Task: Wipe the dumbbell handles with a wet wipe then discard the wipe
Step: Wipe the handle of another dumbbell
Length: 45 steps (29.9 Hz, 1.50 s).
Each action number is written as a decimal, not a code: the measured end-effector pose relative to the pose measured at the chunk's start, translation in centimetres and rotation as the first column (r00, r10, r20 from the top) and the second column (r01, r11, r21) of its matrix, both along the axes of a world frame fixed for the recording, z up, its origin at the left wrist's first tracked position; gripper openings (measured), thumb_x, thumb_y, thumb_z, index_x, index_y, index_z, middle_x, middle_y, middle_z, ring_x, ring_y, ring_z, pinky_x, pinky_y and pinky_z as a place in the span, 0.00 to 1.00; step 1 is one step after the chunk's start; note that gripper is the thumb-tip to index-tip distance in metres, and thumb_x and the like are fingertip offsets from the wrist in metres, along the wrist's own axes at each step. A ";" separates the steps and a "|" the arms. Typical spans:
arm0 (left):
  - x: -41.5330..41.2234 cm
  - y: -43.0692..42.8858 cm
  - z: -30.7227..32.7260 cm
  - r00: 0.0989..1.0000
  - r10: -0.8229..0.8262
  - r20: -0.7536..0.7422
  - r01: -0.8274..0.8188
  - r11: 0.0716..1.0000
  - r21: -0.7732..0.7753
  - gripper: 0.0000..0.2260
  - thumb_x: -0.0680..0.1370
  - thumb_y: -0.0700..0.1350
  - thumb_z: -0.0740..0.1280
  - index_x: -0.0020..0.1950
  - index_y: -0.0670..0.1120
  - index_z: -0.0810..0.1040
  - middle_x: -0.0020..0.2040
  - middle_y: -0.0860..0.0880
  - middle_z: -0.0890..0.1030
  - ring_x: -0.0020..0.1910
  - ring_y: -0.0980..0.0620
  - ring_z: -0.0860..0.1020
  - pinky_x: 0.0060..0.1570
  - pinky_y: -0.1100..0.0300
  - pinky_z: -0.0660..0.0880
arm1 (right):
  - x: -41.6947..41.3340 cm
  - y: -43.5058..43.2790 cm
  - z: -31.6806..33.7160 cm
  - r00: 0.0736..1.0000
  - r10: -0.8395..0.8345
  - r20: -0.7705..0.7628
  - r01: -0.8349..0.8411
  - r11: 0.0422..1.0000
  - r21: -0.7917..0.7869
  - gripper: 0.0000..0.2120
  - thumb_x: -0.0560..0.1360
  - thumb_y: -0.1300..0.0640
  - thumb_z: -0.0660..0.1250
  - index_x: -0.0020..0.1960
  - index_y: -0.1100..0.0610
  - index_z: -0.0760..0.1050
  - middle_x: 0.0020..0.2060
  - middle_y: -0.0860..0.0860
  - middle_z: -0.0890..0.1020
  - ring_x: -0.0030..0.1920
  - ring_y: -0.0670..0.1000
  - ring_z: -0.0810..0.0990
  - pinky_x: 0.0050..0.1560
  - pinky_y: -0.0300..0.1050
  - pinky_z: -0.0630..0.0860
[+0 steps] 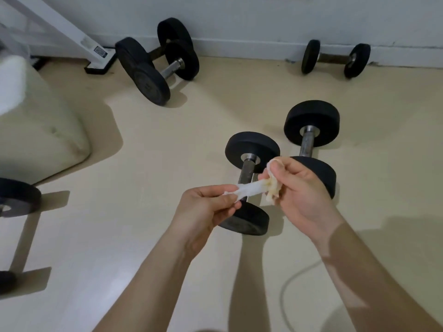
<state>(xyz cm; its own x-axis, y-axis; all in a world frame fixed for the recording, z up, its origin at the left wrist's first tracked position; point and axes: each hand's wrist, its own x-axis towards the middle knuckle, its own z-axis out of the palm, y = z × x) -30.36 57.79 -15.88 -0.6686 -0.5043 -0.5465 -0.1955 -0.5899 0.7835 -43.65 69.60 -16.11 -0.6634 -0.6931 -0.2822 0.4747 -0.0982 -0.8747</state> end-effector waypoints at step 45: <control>11.0 -2.2 -4.6 0.616 -0.189 0.764 0.694 -0.327 -0.641 0.21 0.61 0.38 0.75 0.51 0.52 0.78 0.44 0.52 0.75 0.46 0.48 0.74 0.33 0.57 0.74 | 7.7 -7.2 -11.5 0.809 0.093 -0.581 0.236 0.854 0.465 0.11 0.71 0.59 0.72 0.53 0.60 0.81 0.42 0.49 0.79 0.39 0.38 0.76 0.43 0.26 0.73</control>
